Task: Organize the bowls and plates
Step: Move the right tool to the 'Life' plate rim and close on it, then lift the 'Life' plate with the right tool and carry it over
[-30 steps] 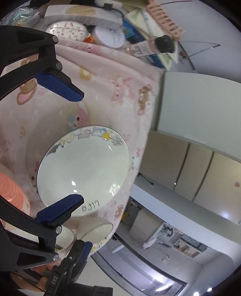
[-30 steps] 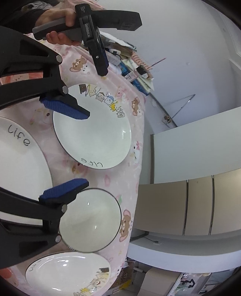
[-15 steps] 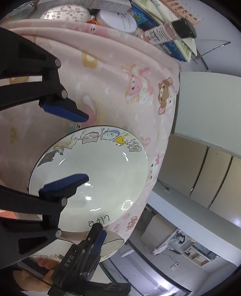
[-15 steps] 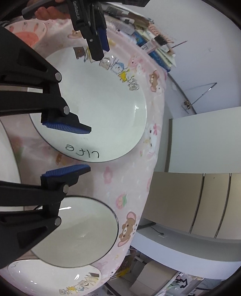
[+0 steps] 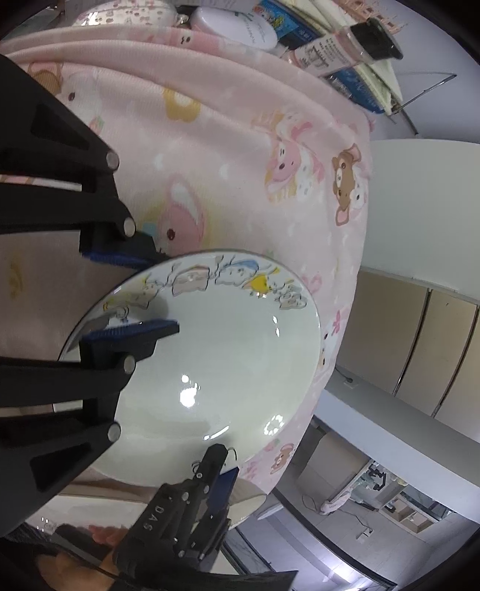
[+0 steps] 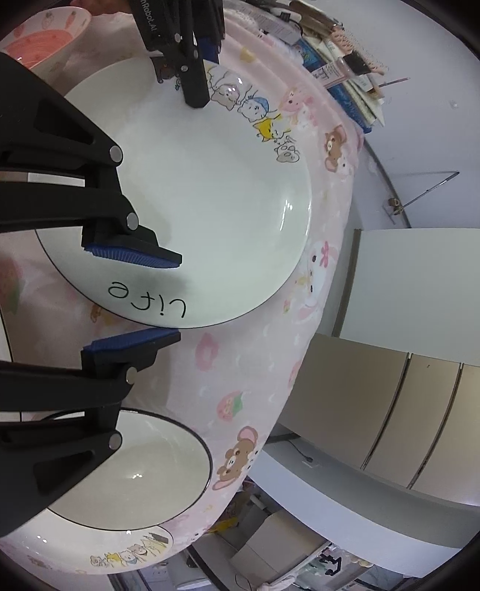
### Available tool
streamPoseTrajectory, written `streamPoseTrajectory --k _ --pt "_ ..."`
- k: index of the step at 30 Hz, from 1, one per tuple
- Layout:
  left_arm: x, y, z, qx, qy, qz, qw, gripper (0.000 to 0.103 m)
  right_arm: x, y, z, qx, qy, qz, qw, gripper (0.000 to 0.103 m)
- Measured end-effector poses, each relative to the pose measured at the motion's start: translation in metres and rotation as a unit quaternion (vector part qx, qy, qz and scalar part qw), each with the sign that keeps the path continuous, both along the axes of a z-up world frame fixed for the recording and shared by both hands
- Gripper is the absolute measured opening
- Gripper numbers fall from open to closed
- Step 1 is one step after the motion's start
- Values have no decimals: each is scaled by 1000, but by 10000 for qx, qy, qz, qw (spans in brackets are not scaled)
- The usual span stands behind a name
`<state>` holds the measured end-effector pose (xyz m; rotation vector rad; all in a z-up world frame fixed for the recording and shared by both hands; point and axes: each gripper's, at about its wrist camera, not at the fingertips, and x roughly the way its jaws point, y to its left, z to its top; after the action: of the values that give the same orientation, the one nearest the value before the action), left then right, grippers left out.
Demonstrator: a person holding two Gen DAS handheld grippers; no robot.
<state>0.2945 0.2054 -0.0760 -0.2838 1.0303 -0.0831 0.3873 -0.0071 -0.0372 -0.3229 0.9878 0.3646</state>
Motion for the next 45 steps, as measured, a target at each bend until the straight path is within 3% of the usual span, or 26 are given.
streamPoseTrajectory --k 3,7,12,19,31,39,43,45 --pt "0 9 -2 -225 -8 123 9997 21 3 0 1 134 98 -63 9998 34" --pt "-2 21 0 -189 -50 281 9994 20 7 -15 9 786 246 -129 9965 15" --pt "-3 25 0 -249 -29 246 9994 19 7 -15 8 907 239 -87 9956 15" --pt "-6 29 8 163 -79 334 9993 18 13 -8 8 1121 339 -78 9931 15" --pt "-6 38 2 251 -212 448 9985 19 11 7 -7 1246 420 -58 9913 15" --pt "-6 36 -4 134 -419 461 9980 28 20 -3 -24 2025 873 -175 9752 17" --pt "-6 38 -4 129 -455 578 9972 24 16 -5 -23 2106 765 -223 9743 15" --pt "-7 45 -5 -110 -438 669 9967 19 14 -5 -22 2114 641 -272 9749 15"
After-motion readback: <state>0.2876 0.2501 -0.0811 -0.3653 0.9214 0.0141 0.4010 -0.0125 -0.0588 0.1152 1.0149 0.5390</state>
